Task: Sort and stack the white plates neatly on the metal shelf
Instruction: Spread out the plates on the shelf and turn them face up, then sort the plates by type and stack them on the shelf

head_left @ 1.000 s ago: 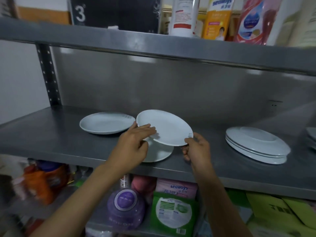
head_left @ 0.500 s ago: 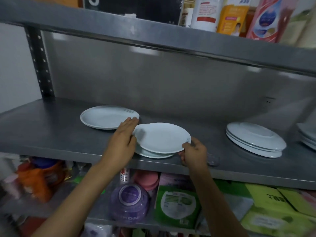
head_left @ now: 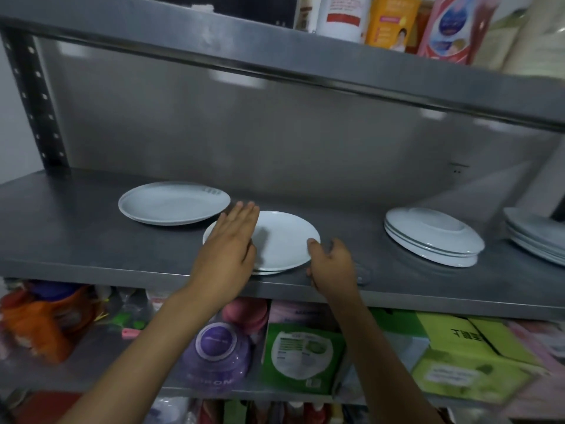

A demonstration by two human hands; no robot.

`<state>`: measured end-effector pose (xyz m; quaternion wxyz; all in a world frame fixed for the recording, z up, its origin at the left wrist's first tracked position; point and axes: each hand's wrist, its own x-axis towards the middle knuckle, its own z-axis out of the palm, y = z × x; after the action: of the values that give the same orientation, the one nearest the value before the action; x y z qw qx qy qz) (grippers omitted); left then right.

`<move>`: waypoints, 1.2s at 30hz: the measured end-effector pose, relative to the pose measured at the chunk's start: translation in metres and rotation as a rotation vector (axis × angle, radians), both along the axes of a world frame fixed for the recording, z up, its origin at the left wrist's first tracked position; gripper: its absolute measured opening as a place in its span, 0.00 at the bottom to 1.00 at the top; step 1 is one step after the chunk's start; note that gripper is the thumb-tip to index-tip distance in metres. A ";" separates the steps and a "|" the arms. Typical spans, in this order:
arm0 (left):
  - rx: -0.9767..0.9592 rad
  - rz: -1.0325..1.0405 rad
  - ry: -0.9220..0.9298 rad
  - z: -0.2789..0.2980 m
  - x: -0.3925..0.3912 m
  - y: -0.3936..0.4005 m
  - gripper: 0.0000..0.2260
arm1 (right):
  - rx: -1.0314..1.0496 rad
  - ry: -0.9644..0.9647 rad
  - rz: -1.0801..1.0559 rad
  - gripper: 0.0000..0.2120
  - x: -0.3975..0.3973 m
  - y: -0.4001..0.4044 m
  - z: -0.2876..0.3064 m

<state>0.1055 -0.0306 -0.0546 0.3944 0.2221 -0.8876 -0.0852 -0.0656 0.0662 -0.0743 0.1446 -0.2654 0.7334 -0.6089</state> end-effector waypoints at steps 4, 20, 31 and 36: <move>-0.030 -0.055 -0.021 0.005 -0.027 0.026 0.27 | -0.002 0.038 -0.060 0.32 -0.027 0.018 0.003; -0.108 -0.199 -0.131 0.011 -0.254 0.135 0.26 | 0.042 0.807 -0.342 0.20 -0.216 0.158 0.014; -0.065 -0.150 -0.320 0.004 -0.369 0.148 0.37 | 0.054 0.733 -0.419 0.19 -0.300 0.193 -0.001; 0.009 -0.173 -0.343 -0.005 -0.376 0.140 0.33 | 0.103 0.697 -0.396 0.21 -0.298 0.191 -0.004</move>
<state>-0.2708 0.1092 -0.0595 0.2273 0.1581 -0.9573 -0.0838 -0.3638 0.2576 -0.0781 -0.2196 -0.3021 0.8050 -0.4610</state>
